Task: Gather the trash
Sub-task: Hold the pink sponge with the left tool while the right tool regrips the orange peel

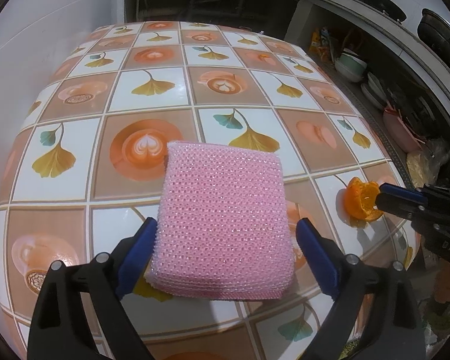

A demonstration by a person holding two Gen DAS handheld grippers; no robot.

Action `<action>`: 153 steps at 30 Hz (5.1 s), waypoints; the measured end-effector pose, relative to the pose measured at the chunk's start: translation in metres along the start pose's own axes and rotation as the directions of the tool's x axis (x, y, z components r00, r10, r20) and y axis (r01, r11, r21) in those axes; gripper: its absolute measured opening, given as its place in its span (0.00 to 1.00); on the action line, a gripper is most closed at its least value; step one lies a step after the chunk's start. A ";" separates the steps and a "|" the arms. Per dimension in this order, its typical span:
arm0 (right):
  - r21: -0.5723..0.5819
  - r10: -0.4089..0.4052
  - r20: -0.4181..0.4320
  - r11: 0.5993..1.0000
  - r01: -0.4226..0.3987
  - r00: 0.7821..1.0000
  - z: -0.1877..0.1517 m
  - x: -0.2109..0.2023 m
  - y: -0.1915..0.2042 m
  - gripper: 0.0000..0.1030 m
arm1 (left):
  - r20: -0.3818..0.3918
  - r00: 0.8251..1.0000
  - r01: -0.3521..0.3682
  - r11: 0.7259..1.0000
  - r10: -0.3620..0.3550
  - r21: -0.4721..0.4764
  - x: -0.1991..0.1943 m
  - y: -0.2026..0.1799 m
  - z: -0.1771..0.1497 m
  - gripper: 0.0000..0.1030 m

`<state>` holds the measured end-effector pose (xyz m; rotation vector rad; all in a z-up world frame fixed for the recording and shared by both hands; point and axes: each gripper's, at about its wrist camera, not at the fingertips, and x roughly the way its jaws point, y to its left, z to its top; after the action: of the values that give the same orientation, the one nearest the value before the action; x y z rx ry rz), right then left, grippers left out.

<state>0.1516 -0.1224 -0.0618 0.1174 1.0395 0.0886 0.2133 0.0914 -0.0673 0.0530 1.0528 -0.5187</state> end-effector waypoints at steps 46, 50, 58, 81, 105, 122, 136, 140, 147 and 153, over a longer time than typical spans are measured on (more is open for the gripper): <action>0.040 0.022 -0.008 0.999 -0.022 1.000 0.000 0.010 -0.003 0.06 | 0.009 1.000 0.001 1.000 -0.001 0.003 0.001 -0.001 0.000 0.91; 0.022 0.018 0.004 1.000 -0.018 1.000 0.000 0.007 -0.002 0.10 | 0.009 1.000 0.000 1.000 0.000 0.005 0.001 -0.001 0.000 0.91; 0.011 0.077 0.074 0.997 -0.078 0.994 0.004 -0.010 0.000 0.20 | 0.010 1.000 -0.001 1.000 0.001 0.008 0.001 -0.002 0.000 0.91; 0.109 0.082 0.000 0.991 -0.081 0.997 0.000 0.009 -0.018 0.47 | 0.018 0.998 -0.064 0.997 0.063 0.031 0.016 -0.006 0.014 0.94; 0.104 0.077 -0.040 0.992 -0.073 0.996 -0.001 0.026 -0.013 0.16 | 0.039 0.983 -0.180 0.980 0.177 0.088 0.020 -0.017 0.012 0.79; 0.085 0.036 -0.033 0.996 -0.033 0.999 -0.002 0.025 -0.012 0.06 | 0.042 0.982 -0.189 0.978 0.186 0.090 0.020 -0.017 0.011 0.79; 0.091 0.038 -0.029 0.995 -0.035 0.999 -0.001 0.025 -0.014 0.05 | 0.042 0.981 -0.191 0.977 0.188 0.092 0.020 -0.018 0.011 0.79; 0.095 0.039 -0.026 0.995 -0.036 0.999 0.000 0.024 -0.014 0.04 | 0.042 0.981 -0.192 0.977 0.189 0.092 0.020 -0.018 0.011 0.79; 0.097 0.040 -0.022 0.995 -0.038 0.999 0.001 0.023 -0.015 0.04 | 0.045 0.981 -0.194 0.977 0.190 0.091 0.018 -0.015 0.012 0.79; 0.104 0.043 -0.015 0.994 -0.041 0.999 0.002 0.022 -0.016 0.04 | 0.050 0.979 -0.200 0.976 0.196 0.090 0.016 -0.013 0.013 0.79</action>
<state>0.1643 -0.1355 -0.0817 0.2329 1.0590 0.0736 0.2241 0.0704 -0.0714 0.2277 0.9705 -0.3867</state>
